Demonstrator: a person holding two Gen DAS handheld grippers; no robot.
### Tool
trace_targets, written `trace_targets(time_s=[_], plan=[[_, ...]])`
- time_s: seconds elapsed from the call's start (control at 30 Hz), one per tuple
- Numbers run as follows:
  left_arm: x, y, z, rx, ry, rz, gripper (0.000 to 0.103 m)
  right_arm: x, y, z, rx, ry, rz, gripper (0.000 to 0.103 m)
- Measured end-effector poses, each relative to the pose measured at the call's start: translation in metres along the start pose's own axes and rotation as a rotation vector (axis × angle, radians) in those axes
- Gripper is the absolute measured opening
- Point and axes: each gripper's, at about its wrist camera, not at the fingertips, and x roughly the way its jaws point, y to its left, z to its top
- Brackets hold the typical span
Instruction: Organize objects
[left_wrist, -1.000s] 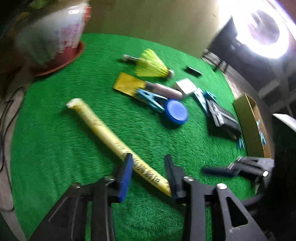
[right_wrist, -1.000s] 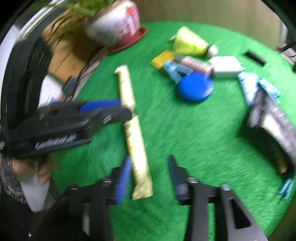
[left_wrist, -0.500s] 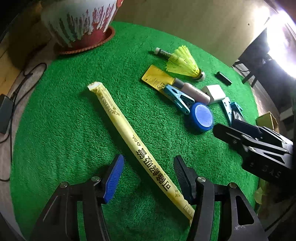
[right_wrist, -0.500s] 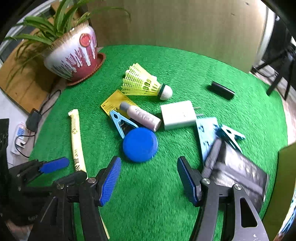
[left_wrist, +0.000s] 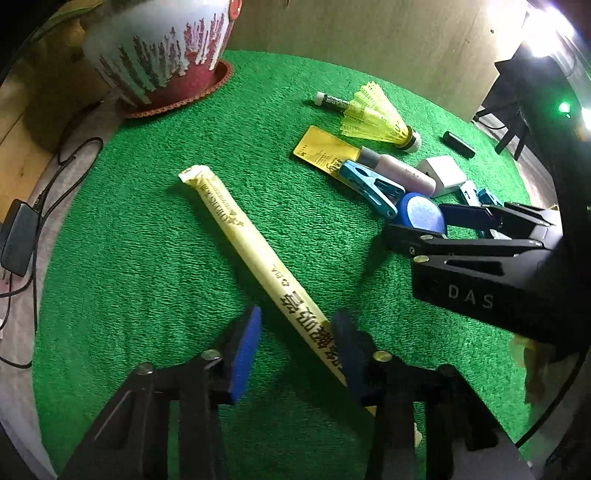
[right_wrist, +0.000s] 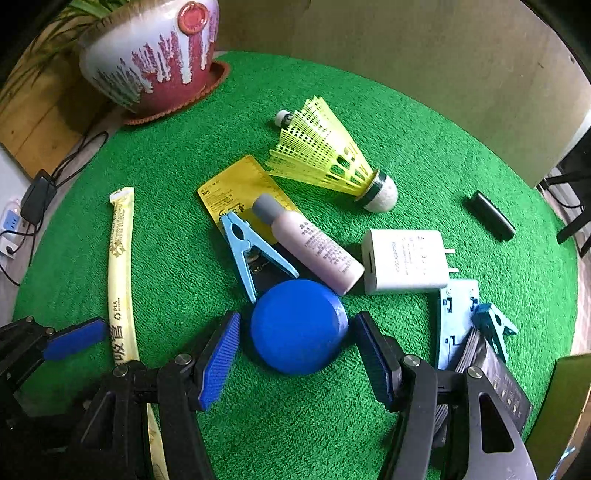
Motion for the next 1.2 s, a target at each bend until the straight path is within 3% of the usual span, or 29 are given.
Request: trace_targets(time_s=[0.1,0.17,0.43,0.83,1.0,1.2], plan=[[-0.003,0.002,-0.003,0.017,-0.009,-0.006,0.030,0.000,-0.001,0.001,-0.014,-0.002,0.005,0.057],[-0.005,0.005,-0.005,0.021,-0.006,-0.018,0.029,-0.002,-0.001,0.001,-0.019,-0.002,0.009,0.046],[-0.010,0.028,-0.011,-0.060,0.012,-0.130,0.013,-0.011,-0.012,-0.012,0.022,0.007,0.052,0.046],[-0.034,0.029,-0.008,-0.093,-0.021,-0.214,0.012,-0.066,-0.047,-0.063,0.170,-0.080,0.141,0.046],[-0.053,0.005,0.005,-0.050,-0.056,-0.250,0.012,-0.099,-0.074,-0.083,0.214,-0.130,0.138,0.046],[-0.064,-0.055,0.021,0.052,-0.069,-0.305,0.012,-0.124,-0.105,-0.103,0.280,-0.181,0.101,0.046]])
